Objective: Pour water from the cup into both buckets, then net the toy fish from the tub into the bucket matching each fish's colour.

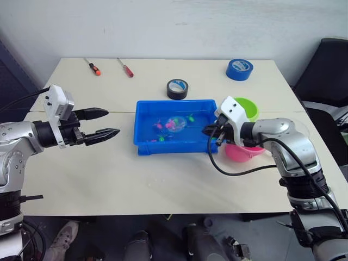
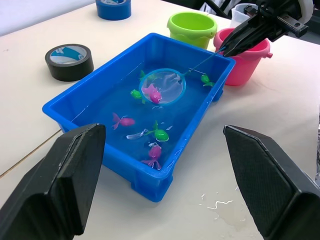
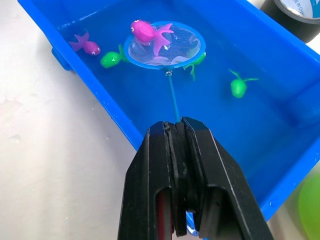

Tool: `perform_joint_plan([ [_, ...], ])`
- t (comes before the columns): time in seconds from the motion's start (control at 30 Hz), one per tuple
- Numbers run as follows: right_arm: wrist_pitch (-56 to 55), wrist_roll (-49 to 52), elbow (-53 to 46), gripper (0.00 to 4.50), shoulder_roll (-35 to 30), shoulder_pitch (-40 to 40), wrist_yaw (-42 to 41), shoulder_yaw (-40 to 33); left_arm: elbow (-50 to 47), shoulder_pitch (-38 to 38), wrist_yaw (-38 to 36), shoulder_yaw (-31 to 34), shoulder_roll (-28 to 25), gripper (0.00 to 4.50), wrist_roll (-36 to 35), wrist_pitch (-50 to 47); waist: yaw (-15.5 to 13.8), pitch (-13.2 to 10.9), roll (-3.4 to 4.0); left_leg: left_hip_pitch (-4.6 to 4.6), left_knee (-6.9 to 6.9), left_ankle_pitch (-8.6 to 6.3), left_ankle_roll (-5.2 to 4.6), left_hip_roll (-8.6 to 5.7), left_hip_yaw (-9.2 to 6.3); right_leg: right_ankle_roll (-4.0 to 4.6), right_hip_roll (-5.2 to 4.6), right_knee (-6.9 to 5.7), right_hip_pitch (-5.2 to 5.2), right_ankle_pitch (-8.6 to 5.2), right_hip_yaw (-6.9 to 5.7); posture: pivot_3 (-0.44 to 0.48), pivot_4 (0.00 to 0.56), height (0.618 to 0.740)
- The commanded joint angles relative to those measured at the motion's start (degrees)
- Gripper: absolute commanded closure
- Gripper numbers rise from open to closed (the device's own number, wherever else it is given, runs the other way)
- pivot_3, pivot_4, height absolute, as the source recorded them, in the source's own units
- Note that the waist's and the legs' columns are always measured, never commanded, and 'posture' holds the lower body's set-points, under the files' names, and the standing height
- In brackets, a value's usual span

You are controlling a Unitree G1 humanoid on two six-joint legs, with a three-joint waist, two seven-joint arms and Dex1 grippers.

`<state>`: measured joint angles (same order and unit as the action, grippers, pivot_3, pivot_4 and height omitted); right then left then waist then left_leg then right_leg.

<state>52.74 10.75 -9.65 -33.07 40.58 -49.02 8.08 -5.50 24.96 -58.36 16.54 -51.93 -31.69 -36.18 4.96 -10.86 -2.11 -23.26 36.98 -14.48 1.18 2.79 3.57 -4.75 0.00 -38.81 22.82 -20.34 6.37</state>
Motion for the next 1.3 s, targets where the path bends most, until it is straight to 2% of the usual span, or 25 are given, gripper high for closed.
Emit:
perform_joint_plan([
  [0.03,1.35,3.20,-3.45,4.50,-1.42,0.30,0.60,-5.06,1.68,2.22,-0.97,-1.25,0.01,0.38,0.69,2.66,-0.11,-0.01,0.01,0.00,-0.01,0.00,0.00,0.00,0.00,0.00,0.00,0.01,0.00,0.00,0.00,0.000,0.150,0.734],
  [0.33,5.09,11.49,-10.80,4.50,-11.17,-4.95,-0.60,-18.14,10.03,10.93,-4.86,-7.43,2.74,0.38,2.86,7.66,-0.79,-0.01,0.01,-0.16,-0.01,-0.08,-0.12,-0.06,-0.08,-0.02,-0.08,0.30,-0.03,0.01,-0.14,0.000,0.150,0.734],
  [0.53,8.44,14.35,-16.27,4.50,-19.32,-15.58,-0.49,-31.47,16.47,17.12,-8.39,-10.77,5.38,0.38,4.38,10.66,-0.62,-0.02,0.04,-0.18,-0.04,-0.11,-0.15,-0.06,-0.03,-0.04,-0.09,0.36,-0.02,0.01,-0.09,0.000,0.150,0.734],
  [0.77,8.92,14.38,-20.46,4.50,-22.32,-27.87,0.93,-42.17,22.27,21.55,-11.40,-12.82,7.95,0.38,5.84,13.21,-0.41,-0.02,0.04,-0.14,-0.02,-0.12,-0.15,-0.03,0.01,-0.07,0.01,0.39,-0.07,0.02,-0.01,0.000,0.150,0.734],
  [0.93,4.68,11.81,-23.22,4.50,-23.03,-36.33,1.97,-44.85,24.92,23.98,-13.11,-14.04,10.03,0.38,6.62,14.32,-0.39,-0.02,0.04,-0.14,0.01,-0.12,-0.15,-0.04,0.05,-0.13,0.02,0.39,-0.07,0.02,0.03,0.000,0.150,0.734],
  [1.13,-9.94,-0.05,-26.46,4.50,-25.79,-48.36,4.34,-41.69,27.86,26.61,-15.98,-16.03,12.65,0.38,7.92,16.08,-0.65,-0.02,0.04,-0.14,0.00,-0.12,-0.15,-0.07,0.05,-0.20,0.04,0.49,-0.11,0.01,0.05,0.000,0.150,0.734],
  [1.3,-22.76,-10.54,-27.34,4.50,-27.59,-54.38,6.47,-39.01,30.29,27.81,-17.13,-16.49,13.66,0.38,8.77,17.38,-0.49,-0.02,0.04,-0.12,0.03,-0.12,-0.14,-0.06,0.07,-0.24,0.10,0.50,-0.13,0.03,0.09,0.000,0.150,0.734],
])
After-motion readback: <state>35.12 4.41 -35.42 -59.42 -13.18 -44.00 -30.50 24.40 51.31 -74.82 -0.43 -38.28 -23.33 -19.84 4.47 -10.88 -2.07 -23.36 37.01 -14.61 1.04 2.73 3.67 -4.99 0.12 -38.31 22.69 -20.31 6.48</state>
